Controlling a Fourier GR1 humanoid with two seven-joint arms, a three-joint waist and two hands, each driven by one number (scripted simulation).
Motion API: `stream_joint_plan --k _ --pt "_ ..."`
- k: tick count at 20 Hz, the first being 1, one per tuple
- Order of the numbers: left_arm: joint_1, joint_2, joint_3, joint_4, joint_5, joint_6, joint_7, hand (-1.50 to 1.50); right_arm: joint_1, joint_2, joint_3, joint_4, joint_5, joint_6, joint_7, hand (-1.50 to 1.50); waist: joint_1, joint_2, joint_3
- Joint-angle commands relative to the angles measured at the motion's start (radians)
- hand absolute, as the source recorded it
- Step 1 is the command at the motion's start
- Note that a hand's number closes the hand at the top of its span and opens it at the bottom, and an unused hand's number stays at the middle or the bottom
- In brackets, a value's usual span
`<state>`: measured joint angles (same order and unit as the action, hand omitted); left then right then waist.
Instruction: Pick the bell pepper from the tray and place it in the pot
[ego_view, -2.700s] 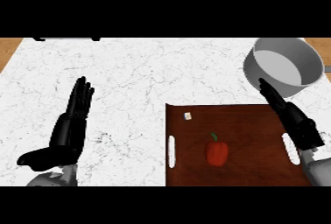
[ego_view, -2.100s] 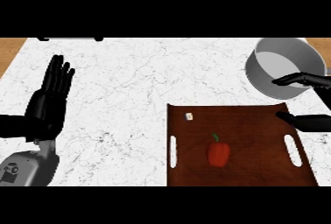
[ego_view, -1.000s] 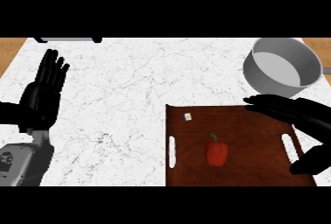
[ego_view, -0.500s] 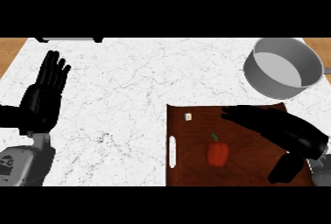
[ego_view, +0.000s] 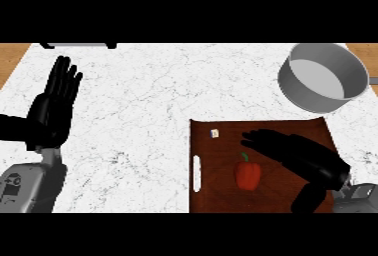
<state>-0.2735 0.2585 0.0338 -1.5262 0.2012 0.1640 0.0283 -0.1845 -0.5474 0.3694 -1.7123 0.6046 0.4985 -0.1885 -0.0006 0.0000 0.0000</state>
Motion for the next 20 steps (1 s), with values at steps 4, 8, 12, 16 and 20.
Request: stream_joint_plan --k 4,8,12,16,20 --pt "-0.053 0.003 0.042 0.02 -0.017 -0.018 0.033 0.0 0.086 0.047 -0.001 -0.052 0.122 -0.021 -0.006 -1.5 -0.005 0.0 0.0" --pt "0.005 0.0 0.049 0.006 -0.025 -0.04 -0.02 0.0 0.001 0.167 0.065 0.08 0.246 -0.072 0.073 -1.5 0.004 0.001 0.0" --pt "-0.008 -0.042 0.014 -0.027 -0.057 -0.01 0.037 0.0 -0.044 0.254 0.063 0.17 0.276 -0.059 0.086 -1.5 0.004 0.0 0.0" --pt "-0.018 -0.07 0.011 -0.017 -0.083 -0.001 0.034 0.0 0.004 0.24 0.034 0.214 0.313 -0.119 -0.031 -1.5 0.001 0.0 0.0" --pt "-0.012 -0.033 0.059 -0.037 -0.058 -0.051 0.058 0.0 0.015 0.274 0.038 0.274 0.362 -0.161 -0.086 -1.5 0.001 0.0 0.0"
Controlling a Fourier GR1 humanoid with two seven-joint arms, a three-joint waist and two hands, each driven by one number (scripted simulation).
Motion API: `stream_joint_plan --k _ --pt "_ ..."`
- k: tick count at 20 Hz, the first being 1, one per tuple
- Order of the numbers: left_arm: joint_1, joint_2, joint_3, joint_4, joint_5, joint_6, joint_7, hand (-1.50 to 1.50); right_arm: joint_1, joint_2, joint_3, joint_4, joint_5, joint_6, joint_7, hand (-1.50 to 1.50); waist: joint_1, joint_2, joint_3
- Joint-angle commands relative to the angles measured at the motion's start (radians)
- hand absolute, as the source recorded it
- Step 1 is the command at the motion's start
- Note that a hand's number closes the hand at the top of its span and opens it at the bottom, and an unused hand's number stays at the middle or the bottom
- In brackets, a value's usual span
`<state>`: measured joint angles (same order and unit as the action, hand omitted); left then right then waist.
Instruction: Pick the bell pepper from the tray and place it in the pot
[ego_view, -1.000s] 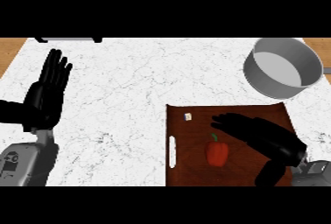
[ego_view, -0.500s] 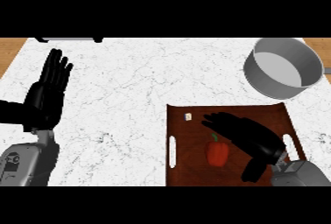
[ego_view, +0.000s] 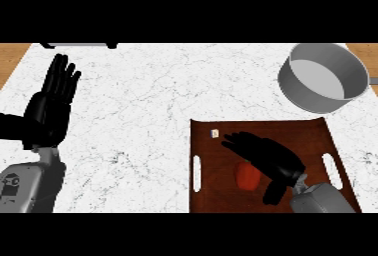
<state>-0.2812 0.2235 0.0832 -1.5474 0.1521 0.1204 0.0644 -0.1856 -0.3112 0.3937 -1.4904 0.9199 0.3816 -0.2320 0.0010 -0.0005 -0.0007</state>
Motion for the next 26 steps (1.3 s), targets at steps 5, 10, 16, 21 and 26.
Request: stream_joint_plan --k 5,10,16,21,26 --pt "0.006 -0.044 -0.003 0.077 -0.041 -0.002 -0.093 0.0 -0.026 0.133 0.04 0.168 0.073 -0.072 -0.043 -1.5 0.001 0.002 0.001" --pt "0.016 -0.023 0.02 0.031 -0.011 -0.025 -0.052 0.0 -0.044 0.079 0.066 0.081 0.101 -0.064 -0.163 1.5 0.0 0.0 0.001" --pt "0.083 -0.019 0.011 -0.083 0.0 -0.043 0.006 0.0 0.0 0.101 0.084 0.086 0.164 -0.131 -0.173 1.5 0.003 -0.001 0.001" --pt "0.034 -0.031 0.014 -0.05 -0.034 -0.001 0.003 0.0 0.068 0.054 0.053 -0.093 0.198 -0.17 -0.138 1.5 -0.008 -0.003 0.001" --pt "0.005 -0.013 0.038 -0.021 -0.014 -0.026 0.022 0.0 0.094 0.095 -0.005 -0.207 0.186 -0.139 -0.042 1.5 -0.006 -0.001 0.001"
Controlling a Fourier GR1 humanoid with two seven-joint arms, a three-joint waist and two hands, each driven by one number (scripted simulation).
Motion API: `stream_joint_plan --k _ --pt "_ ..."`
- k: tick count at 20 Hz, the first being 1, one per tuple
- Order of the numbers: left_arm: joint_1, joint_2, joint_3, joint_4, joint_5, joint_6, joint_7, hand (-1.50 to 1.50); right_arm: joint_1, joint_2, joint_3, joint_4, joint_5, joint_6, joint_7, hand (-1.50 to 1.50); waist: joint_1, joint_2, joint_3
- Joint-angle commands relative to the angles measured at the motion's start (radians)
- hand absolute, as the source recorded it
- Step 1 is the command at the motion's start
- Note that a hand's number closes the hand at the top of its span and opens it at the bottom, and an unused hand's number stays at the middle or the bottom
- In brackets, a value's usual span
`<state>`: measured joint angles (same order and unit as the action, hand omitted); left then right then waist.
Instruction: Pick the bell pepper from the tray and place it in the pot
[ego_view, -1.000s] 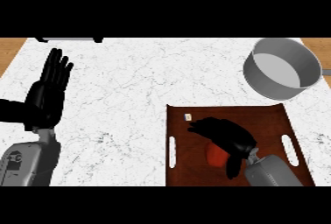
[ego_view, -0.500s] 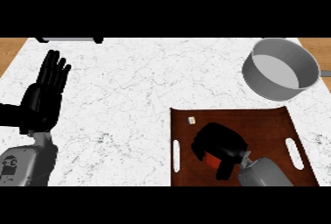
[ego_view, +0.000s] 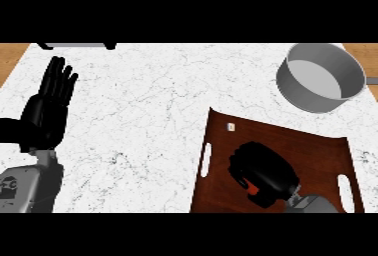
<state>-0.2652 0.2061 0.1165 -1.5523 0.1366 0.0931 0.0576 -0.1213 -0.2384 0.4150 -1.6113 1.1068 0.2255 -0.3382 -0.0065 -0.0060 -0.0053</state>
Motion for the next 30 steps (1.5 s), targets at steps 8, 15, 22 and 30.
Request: stream_joint_plan --k 8,15,22,30 --pt "0.0 0.018 0.039 0.04 0.016 -0.028 -0.034 0.0 0.127 0.233 0.13 -0.279 0.144 -0.036 0.437 1.5 -0.006 0.004 0.005" --pt "-0.015 0.007 0.018 0.016 0.006 -0.013 0.009 0.0 0.028 0.227 -0.066 -0.474 0.175 -0.098 0.573 1.5 -0.009 0.004 0.005" --pt "-0.05 -0.001 0.011 0.034 -0.009 -0.004 0.004 0.0 -0.063 0.155 -0.396 -0.52 0.022 -0.123 0.534 1.5 -0.004 0.008 0.006" --pt "-0.025 -0.007 0.0 -0.006 -0.034 0.014 0.024 0.0 -0.16 -0.068 -0.781 -0.267 -0.218 -0.056 0.402 1.5 0.004 0.008 0.006"
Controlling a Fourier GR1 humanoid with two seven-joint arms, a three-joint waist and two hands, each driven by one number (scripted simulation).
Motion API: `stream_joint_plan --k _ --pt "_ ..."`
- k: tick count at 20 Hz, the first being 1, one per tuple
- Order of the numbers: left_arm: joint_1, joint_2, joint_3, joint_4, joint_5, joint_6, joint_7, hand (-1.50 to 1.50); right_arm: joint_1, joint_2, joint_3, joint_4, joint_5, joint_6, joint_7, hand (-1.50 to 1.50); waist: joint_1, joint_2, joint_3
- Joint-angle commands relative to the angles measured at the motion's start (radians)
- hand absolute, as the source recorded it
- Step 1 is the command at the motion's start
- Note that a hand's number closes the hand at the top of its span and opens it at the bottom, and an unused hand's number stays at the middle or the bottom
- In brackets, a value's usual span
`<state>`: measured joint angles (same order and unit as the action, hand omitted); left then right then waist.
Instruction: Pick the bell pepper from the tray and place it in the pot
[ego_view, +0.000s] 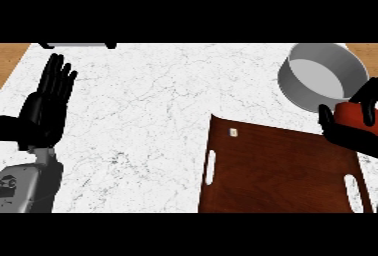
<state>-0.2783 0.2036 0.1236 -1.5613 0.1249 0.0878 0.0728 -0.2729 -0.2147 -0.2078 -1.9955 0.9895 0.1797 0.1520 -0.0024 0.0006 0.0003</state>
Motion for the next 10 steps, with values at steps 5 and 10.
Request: stream_joint_plan --k 5,10 --pt "0.038 -0.047 -0.053 -0.065 -0.045 0.041 0.018 0.0 -0.1 -0.231 -0.28 0.392 -0.171 -0.024 -0.213 1.5 0.009 0.0 0.001" --pt "-0.034 -0.028 -0.015 0.01 -0.01 0.015 0.026 0.0 -0.213 -0.342 -0.332 0.744 -0.192 -0.13 -0.39 1.5 0.015 0.004 0.001"
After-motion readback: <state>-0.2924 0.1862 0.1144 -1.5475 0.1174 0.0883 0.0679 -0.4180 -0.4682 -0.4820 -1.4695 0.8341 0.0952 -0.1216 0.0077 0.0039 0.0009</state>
